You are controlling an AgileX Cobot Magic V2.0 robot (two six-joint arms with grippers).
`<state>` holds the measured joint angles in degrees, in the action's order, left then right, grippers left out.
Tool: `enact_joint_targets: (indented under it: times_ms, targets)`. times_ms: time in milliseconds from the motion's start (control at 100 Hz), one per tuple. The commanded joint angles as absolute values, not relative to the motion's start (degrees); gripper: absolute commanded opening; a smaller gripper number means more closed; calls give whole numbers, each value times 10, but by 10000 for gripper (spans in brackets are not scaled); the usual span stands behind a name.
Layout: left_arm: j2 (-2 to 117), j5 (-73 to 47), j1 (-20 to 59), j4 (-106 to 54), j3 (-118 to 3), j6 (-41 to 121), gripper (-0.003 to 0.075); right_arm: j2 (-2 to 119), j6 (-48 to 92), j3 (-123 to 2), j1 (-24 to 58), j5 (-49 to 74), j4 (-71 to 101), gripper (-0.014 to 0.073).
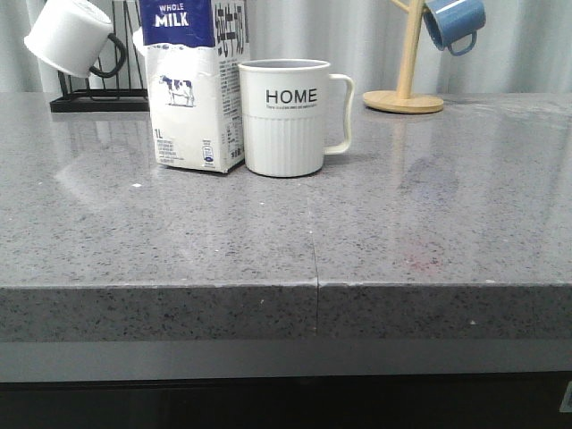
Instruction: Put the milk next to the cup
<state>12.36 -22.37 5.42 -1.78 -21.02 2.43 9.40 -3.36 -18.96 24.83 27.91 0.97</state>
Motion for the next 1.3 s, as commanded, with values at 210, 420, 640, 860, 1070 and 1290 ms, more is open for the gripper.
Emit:
enact_joint_targets:
  times_ms: [210, 420, 640, 860, 1070, 1290]
  targets:
    - [33, -205, 52, -6, -167, 23, -21, 100, -31, -205, 247, 238, 8, -75]
    - [-23, -182, 52, -6, -100, 23, -21, 100, -31, -205, 247, 238, 8, -75]
    - [-21, -48, 46, -13, -1, 23, -21, 100, -31, -205, 247, 238, 8, -75]
    - [-21, -18, 46, -18, 25, 23, -21, 100, -31, -205, 247, 238, 8, -75]
    - [-21, -18, 46, -18, 25, 23, -21, 100, -31, -205, 247, 238, 8, -75]
    - [-21, -18, 46, -18, 25, 23, -21, 100, -31, -205, 247, 238, 8, -75]
